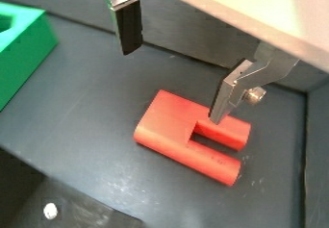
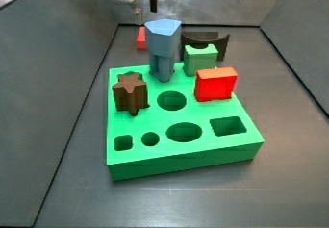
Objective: Pick up the square-circle object. Move up. Rotate the square-circle object. Place the square-circle object on the fixture. Regrasp the square-circle object. Move to above the board. Insert the square-circle object.
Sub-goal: Rotate the square-circle object.
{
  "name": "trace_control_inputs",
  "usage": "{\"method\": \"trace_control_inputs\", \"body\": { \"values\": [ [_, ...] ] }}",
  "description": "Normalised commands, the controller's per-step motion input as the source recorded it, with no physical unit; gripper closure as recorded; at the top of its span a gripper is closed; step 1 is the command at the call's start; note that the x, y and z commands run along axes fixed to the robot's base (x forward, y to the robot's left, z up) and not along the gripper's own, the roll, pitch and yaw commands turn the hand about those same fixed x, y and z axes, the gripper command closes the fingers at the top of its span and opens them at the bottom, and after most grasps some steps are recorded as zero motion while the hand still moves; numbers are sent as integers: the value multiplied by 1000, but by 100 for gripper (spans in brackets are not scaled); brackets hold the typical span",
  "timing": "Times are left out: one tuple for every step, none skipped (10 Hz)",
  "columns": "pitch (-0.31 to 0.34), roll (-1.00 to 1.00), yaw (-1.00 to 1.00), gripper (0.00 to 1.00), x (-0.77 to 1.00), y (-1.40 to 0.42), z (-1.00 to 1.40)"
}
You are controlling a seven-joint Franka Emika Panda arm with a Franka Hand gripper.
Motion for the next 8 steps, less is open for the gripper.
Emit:
{"method": "trace_control_inputs", "body": {
  "values": [
    [-4, 0, 1000, 0, 27, 3, -30],
    [-4, 1, 1000, 0, 26, 3, -30],
    [-4, 1, 1000, 0, 27, 3, -30],
    [-5, 1, 1000, 0, 27, 3, -30],
    [-5, 1, 1000, 0, 27, 3, -30],
    [-5, 1, 1000, 0, 27, 3, -30],
    [-5, 1, 1000, 0, 27, 3, -30],
    [-6, 1, 1000, 0, 27, 3, -30]
  ]
}}
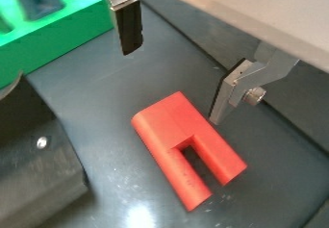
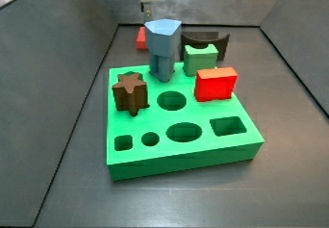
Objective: Pick up the square-circle object. Move up. Rotate the square-circle object. Place the square-circle object on the fixture. Regrasp the square-circle object. Move to above the board. Insert the square-circle object.
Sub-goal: Rotate the square-circle object.
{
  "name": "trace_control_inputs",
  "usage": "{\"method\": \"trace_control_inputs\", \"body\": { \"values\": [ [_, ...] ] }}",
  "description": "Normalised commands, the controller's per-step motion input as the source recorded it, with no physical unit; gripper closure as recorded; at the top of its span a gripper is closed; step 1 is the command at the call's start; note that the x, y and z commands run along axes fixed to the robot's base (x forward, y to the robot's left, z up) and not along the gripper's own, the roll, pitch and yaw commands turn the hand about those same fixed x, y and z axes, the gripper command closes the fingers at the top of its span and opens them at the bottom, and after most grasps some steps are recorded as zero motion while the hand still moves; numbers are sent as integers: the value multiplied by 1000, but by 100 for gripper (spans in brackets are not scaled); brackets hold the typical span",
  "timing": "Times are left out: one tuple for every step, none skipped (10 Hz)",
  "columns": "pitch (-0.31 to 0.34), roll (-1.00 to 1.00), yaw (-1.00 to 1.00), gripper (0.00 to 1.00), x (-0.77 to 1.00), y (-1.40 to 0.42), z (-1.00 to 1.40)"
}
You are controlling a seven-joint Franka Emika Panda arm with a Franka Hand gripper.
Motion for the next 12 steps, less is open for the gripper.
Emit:
{"method": "trace_control_inputs", "body": {
  "values": [
    [-6, 1, 1000, 0, 27, 3, -30],
    [-6, 1, 1000, 0, 27, 3, -30],
    [-7, 1, 1000, 0, 27, 3, -30],
    [-7, 1, 1000, 0, 27, 3, -30],
    [-7, 1, 1000, 0, 27, 3, -30],
    [-8, 1, 1000, 0, 27, 3, -30],
    [-8, 1, 1000, 0, 27, 3, -29],
    [-9, 1, 1000, 0, 27, 3, -29],
    [-10, 1, 1000, 0, 27, 3, -29],
    [-11, 1, 1000, 0, 27, 3, -29],
    [-12, 1, 1000, 0, 27, 3, -29],
    [-14, 2, 1000, 0, 27, 3, -29]
  ]
}}
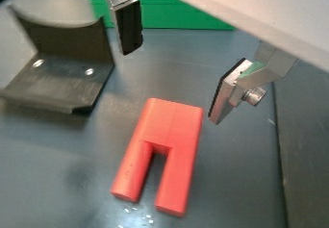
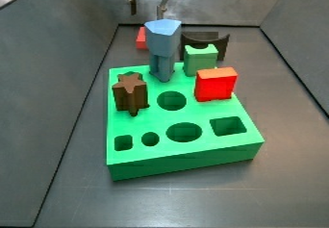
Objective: Pick up the square-circle object. Move up. Rotate the square-circle object. Place the square-circle object on the fixture. Regrasp the square-circle object. Move to above the board. Insert the square-circle object.
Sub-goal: Rotate the square-circle object.
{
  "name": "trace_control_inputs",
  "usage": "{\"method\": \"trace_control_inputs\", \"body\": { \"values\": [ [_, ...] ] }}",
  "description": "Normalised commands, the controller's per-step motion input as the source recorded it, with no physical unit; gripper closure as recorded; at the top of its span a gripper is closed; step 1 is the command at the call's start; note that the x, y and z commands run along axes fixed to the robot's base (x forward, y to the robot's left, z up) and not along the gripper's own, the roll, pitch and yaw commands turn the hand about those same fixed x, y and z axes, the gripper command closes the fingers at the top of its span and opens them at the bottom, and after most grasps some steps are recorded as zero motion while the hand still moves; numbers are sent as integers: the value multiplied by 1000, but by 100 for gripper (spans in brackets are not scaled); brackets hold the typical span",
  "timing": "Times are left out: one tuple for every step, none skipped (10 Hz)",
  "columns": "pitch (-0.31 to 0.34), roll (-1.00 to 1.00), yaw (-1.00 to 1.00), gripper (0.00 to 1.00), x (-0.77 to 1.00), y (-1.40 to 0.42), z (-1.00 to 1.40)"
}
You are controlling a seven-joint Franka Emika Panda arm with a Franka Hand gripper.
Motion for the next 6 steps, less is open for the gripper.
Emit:
{"method": "trace_control_inputs", "body": {
  "values": [
    [-15, 2, 1000, 0, 27, 3, -29],
    [-17, 2, 1000, 0, 27, 3, -29],
    [-21, 3, 1000, 0, 27, 3, -29],
    [-25, 3, 1000, 0, 27, 3, -29],
    [-30, 4, 1000, 0, 27, 3, -29],
    [-32, 4, 745, 0, 27, 3, -30]
  ]
}}
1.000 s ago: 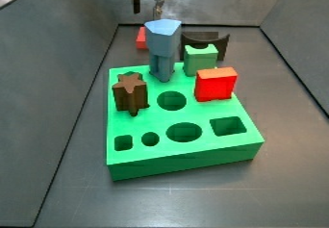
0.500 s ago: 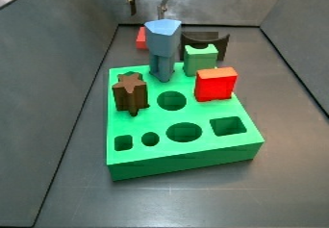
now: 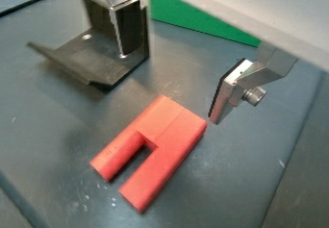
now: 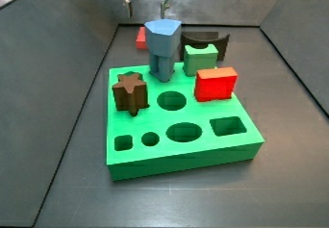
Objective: Pick up the square-circle object. Move up. Rotate the square-circle object. Place the square-circle object on the fixture. Regrasp the square-circle object. Move to above the board. Insert the square-circle object.
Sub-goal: Rotate the square-circle object.
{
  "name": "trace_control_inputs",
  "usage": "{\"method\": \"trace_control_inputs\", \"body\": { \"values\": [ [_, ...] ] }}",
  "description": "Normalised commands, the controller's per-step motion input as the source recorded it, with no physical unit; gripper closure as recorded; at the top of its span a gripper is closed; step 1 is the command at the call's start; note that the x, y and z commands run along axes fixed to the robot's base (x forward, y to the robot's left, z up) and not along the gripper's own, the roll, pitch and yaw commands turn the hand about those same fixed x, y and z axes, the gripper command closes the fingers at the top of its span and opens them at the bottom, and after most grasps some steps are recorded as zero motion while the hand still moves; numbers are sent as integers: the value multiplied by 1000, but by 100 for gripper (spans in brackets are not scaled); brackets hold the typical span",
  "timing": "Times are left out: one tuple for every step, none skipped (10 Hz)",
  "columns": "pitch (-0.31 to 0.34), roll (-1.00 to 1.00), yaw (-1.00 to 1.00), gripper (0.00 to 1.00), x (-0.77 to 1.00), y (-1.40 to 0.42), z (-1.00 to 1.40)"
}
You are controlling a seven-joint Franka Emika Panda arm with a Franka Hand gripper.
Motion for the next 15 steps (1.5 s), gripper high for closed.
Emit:
{"method": "trace_control_inputs", "body": {
  "values": [
    [-32, 4, 455, 0, 25, 3, -30],
    [-31, 4, 296, 0, 25, 3, -31],
    [-31, 4, 220, 0, 24, 3, -31],
    [0, 0, 0, 0, 0, 0, -1000],
    [-6, 0, -36, 0, 5, 0, -1000],
    [-31, -11, -33, 0, 21, -1, -1000],
    [-40, -29, -22, 0, 27, 3, -1000],
    [-47, -56, -10, 0, 35, 5, -1000],
    [-53, -69, -5, 0, 43, 6, -1000],
    [-56, -92, 4, 0, 49, 8, -868],
    [-57, -105, 4, 0, 49, 12, -766],
    [-62, -117, 4, 0, 48, 13, -669],
    [-74, -126, 3, 0, 43, 14, -579],
    [-83, -138, 5, 0, 40, 16, -467],
    [-90, -146, 6, 0, 34, 19, -385]
  ]
}}
